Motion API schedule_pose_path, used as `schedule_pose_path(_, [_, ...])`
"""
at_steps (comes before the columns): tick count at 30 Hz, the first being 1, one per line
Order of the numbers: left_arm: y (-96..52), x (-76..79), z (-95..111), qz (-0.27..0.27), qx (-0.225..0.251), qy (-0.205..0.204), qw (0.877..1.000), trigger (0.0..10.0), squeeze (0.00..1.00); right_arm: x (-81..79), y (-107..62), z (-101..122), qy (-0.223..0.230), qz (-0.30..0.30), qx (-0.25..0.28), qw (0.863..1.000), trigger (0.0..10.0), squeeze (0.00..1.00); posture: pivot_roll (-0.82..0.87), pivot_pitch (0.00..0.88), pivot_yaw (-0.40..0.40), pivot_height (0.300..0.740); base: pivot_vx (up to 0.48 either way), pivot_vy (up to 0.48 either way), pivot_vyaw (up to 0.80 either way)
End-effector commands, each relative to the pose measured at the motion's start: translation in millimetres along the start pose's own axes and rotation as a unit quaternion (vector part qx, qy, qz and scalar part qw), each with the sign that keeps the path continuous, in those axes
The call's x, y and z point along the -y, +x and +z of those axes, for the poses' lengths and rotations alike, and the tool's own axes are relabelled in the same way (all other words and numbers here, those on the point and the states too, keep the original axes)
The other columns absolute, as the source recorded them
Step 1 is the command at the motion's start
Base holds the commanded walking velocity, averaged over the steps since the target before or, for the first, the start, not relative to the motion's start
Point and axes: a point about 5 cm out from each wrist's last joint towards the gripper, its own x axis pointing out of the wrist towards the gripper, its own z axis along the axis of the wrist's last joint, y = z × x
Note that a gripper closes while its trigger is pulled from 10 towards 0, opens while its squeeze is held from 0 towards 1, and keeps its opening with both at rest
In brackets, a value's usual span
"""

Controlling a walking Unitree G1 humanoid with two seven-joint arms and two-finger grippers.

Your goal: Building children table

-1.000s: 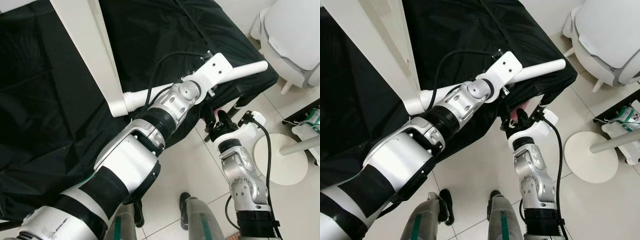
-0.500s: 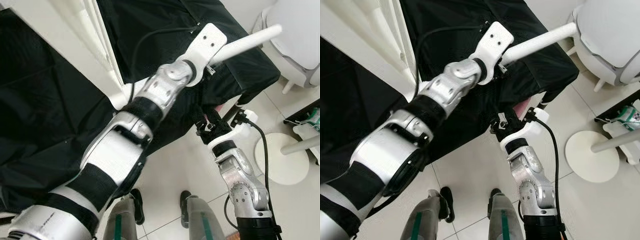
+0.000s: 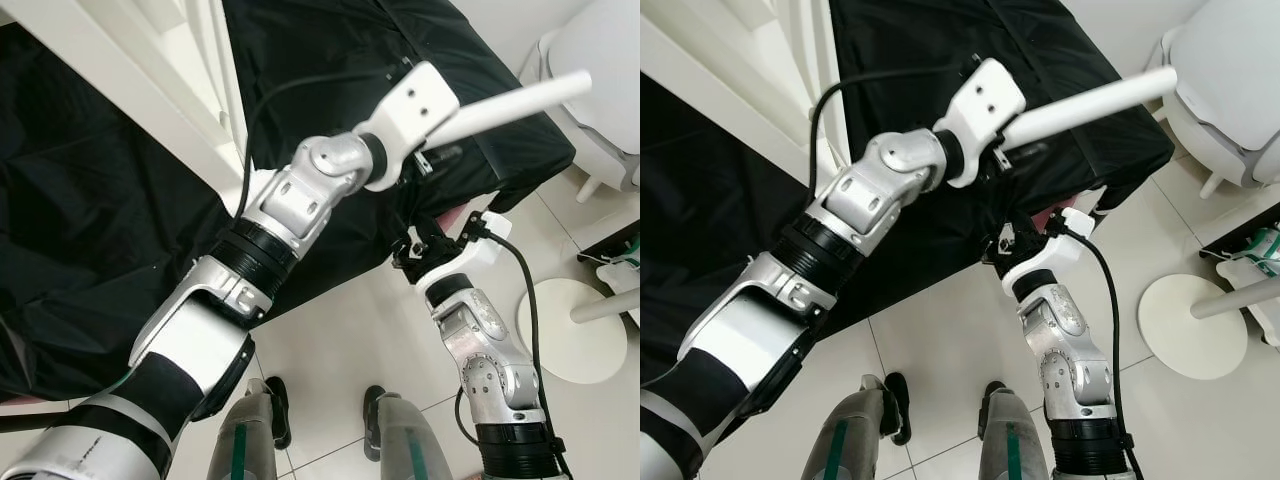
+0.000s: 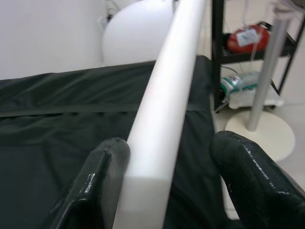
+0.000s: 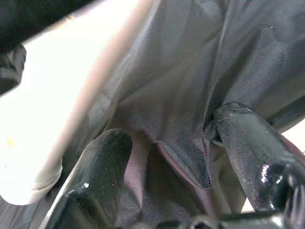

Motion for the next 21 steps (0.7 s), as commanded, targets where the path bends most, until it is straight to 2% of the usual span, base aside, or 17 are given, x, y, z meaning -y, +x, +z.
schedule_pose_path(1, [2.0, 29.4, 1, -0.141, -0.007, 0.018, 0.99, 10.0, 0.0, -10.4, 0.7, -6, 0.004, 0.026, -0.012, 1.0, 10.0, 0.0, -0.03, 0.2, 0.104, 0.74, 0.0, 0.0, 0.0])
schedule_pose_path(3, [0.2, 35.6, 1, -0.157, -0.011, 0.018, 0.987, 10.0, 0.0, -10.0, 0.2, -6, 0.002, 0.025, -0.012, 1.0, 10.0, 0.0, -0.03, 0.2, 0.104, 0.74, 0.0, 0.0, 0.0])
schedule_pose_path(4, [0.9, 43.5, -4, -0.171, -0.028, 0.035, 0.984, 10.0, 0.0, -9.6, -0.1, -6, 0.002, 0.022, -0.011, 1.0, 10.0, 0.0, -0.04, 0.206, 0.117, 0.74, 0.0, 0.0, 0.0])
schedule_pose_path(5, [3.6, 52.3, -10, -0.185, -0.054, 0.067, 0.979, 10.0, 1.0, -9.5, -0.7, -5, 0.002, 0.018, -0.007, 1.0, 10.0, 0.0, -0.04, 0.206, 0.128, 0.74, 0.0, 0.0, 0.0])
schedule_pose_path(7, [10.4, 51.6, -8, -0.166, -0.066, 0.118, 0.977, 10.0, 1.0, -9.5, -2.4, -5, 0.003, 0.013, -0.002, 1.0, 10.0, 0.0, -0.05, 0.205, 0.135, 0.74, 0.0, 0.0, 0.0])
schedule_pose_path(11, [12.1, 48.1, -7, -0.152, -0.07, 0.139, 0.976, 10.0, 1.0, -9.3, -2.5, -5, 0.002, 0.011, -0.001, 1.0, 10.0, 0.0, -0.05, 0.205, 0.135, 0.74, 0.0, 0.0, 0.0])
schedule_pose_path(12, [13.6, 41.8, -1, -0.137, -0.061, 0.129, 0.98, 10.0, 1.0, -9.1, -3.0, -4, 0.002, 0.008, 0.0, 1.0, 10.0, 0.0, -0.05, 0.204, 0.141, 0.74, 0.0, 0.0, 0.0])
schedule_pose_path(15, [7.5, 17.3, 20, -0.089, -0.016, 0.058, 0.994, 10.0, 1.0, -8.8, -4.9, -5, 0.002, 0.006, 0.002, 1.0, 10.0, 0.0, -0.05, 0.199, 0.142, 0.74, 0.0, 0.0, 0.0])
schedule_pose_path(17, [4.1, 12.3, 24, -0.081, -0.006, 0.051, 0.995, 10.0, 1.0, -8.9, -5.4, -5, 0.001, 0.006, 0.002, 1.0, 10.0, 0.0, -0.05, 0.199, 0.14, 0.74, 0.0, 0.0, 0.0])
schedule_pose_path(19, [-6.5, -7.9, 29, -0.041, 0.009, 0.044, 0.998, 10.0, 1.0, -9.0, -6.6, -6, -0.004, 0.008, 0.0, 1.0, 10.0, 0.0, -0.04, 0.195, 0.137, 0.74, 0.0, 0.0, 0.0])
schedule_pose_path(20, [-6.5, -7.9, 29, -0.041, 0.009, 0.044, 0.998, 10.0, 1.0, -9.0, -6.6, -6, -0.004, 0.008, 0.0, 1.0, 10.0, 0.0, -0.04, 0.195, 0.137, 0.74, 0.0, 0.0, 0.0])
schedule_pose_path(21, [-15.8, -24.3, 30, -0.009, 0.012, 0.033, 0.999, 10.0, 1.0, -8.9, -7.6, -7, -0.011, 0.01, -0.005, 1.0, 10.0, 0.0, -0.04, 0.192, 0.128, 0.74, 0.0, 0.0, 0.0])
